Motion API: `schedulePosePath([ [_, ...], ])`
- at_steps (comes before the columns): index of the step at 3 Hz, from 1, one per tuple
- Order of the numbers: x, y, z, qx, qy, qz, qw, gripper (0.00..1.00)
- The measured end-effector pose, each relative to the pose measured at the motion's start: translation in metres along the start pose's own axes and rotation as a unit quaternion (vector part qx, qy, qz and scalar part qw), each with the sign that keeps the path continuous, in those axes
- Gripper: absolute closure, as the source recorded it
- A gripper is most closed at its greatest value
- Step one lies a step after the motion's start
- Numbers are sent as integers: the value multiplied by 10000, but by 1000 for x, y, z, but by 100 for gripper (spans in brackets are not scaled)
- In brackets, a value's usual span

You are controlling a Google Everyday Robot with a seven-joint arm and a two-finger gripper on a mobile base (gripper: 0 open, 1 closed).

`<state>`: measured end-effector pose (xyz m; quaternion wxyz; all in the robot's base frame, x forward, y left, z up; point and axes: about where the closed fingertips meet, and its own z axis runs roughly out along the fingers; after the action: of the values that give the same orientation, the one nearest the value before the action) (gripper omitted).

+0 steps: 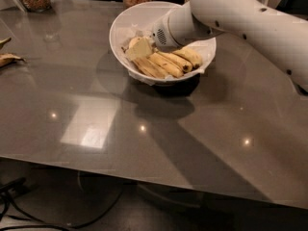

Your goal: Pick banana from white bowl

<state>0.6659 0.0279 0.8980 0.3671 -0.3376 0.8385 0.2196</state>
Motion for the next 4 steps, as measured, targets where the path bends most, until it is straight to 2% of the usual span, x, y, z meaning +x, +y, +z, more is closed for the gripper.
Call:
schedulePosePath([
  [1, 7, -7, 4, 49, 58, 99, 9999, 41],
  [3, 14, -5, 20, -129, 157, 217, 9996, 51],
  [4, 14, -2, 22, -190, 176, 199, 9995, 68],
])
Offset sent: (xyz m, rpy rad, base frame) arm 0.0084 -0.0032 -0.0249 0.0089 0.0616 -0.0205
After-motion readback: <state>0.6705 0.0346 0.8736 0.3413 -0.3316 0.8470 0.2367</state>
